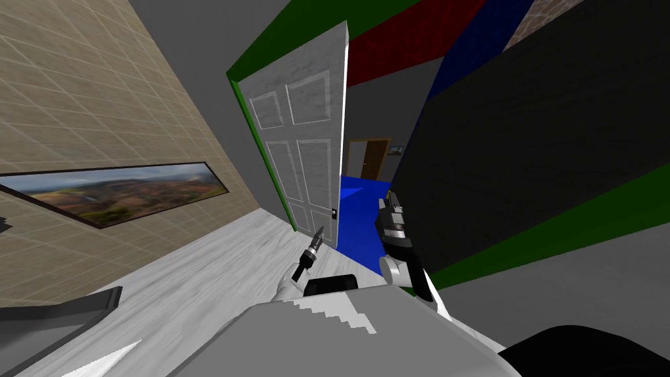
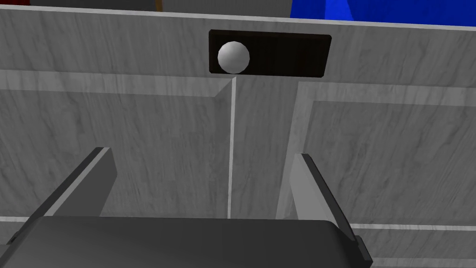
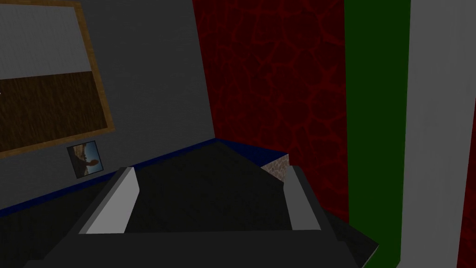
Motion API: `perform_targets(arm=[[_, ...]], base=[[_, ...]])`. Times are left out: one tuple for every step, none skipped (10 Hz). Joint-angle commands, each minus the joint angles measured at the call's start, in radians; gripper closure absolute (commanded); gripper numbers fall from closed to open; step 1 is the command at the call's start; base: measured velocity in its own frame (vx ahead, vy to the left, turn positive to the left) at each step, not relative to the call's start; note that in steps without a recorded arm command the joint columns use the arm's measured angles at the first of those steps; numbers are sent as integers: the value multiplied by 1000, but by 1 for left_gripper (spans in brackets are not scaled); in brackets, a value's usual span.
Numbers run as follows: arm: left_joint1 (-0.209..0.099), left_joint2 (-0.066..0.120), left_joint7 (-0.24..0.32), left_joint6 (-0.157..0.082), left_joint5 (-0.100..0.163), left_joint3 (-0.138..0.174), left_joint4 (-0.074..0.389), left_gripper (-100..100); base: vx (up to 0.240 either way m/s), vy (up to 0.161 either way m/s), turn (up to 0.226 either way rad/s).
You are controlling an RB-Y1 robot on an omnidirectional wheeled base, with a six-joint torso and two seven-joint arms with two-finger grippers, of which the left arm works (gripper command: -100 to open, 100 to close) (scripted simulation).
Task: Push the door open
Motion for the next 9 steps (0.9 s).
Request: perform_targets(arm=[[-16,-8,5,-8,-1,-5,34,-100],[-22,-12,7,-11,-2,-7,49,-100],[-25,-14,8,-13,-3,-8,57,-100],[-28,-17,10,-15,-3,-10,66,-100],[-25,-13,10,-11,-3,-10,57,-100],[-28,-6,7,-12,-1,-6,62,-100],[-28,-3,5,-11,0,-4,63,-100],[-29,-2,3,-10,1,-2,65,-100],[-31,-1,1,-10,3,1,67,-100]], base=[[124,30,-18],[104,34,-14],[75,34,-8],[54,25,-7],[24,10,-2],[95,-45,-37],[159,-109,-35],[176,-124,-22],[199,-98,-25]])
